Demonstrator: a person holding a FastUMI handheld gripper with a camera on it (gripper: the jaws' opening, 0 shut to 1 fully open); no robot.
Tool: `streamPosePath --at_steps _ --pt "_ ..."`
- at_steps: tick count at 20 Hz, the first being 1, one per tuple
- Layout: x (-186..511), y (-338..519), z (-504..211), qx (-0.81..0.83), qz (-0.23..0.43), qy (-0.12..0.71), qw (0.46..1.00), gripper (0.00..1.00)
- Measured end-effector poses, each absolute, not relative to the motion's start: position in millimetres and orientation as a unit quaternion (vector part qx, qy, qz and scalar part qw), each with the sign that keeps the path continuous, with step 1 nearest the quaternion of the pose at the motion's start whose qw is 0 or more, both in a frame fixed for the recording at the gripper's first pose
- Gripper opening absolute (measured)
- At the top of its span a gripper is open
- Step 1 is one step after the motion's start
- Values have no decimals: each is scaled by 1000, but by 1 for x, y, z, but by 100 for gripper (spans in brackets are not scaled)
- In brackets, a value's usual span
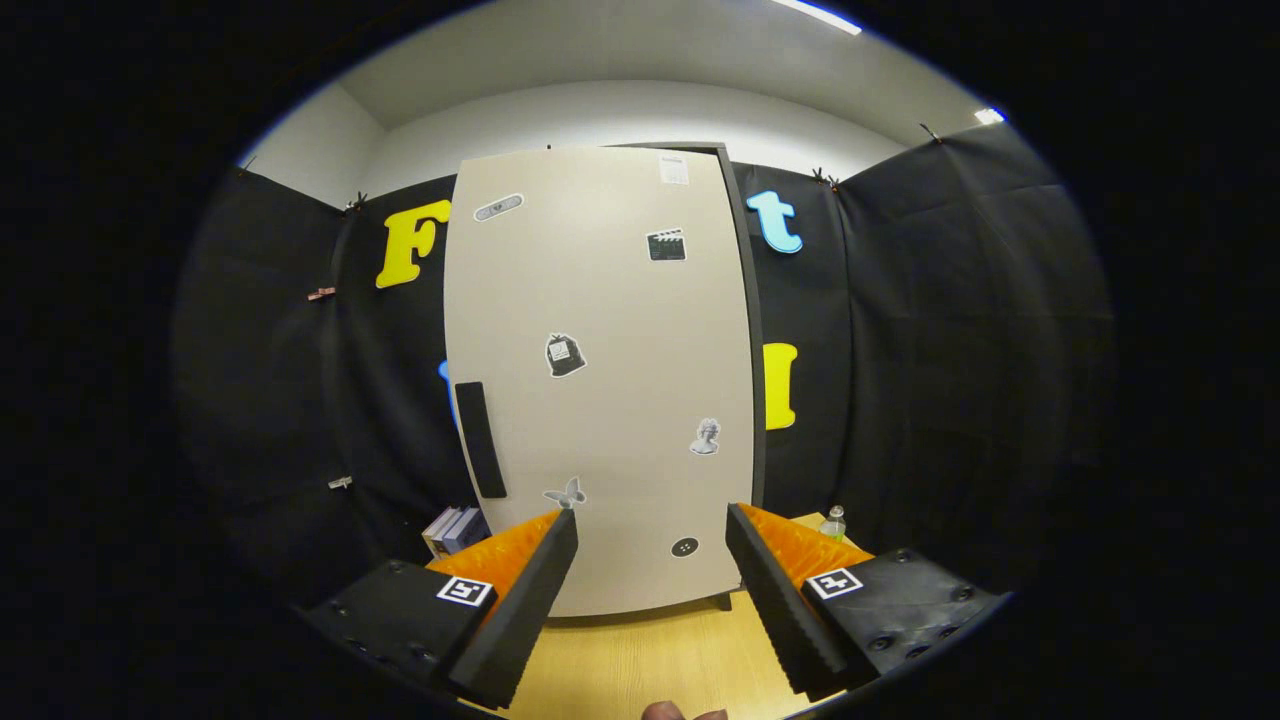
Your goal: Open the shoe cabinet door, grab the shoes and put them into the shoe cabinet, then close the shoe cabinet door.
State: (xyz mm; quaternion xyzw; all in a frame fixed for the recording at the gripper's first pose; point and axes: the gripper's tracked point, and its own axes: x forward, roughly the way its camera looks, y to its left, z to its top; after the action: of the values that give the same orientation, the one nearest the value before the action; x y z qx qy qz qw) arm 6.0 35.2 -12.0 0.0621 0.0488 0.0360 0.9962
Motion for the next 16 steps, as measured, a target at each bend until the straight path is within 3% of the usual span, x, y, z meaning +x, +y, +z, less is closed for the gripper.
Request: streamPosePath --at_steps 16 --pt "9 44 -17 51 39 52 997 98"
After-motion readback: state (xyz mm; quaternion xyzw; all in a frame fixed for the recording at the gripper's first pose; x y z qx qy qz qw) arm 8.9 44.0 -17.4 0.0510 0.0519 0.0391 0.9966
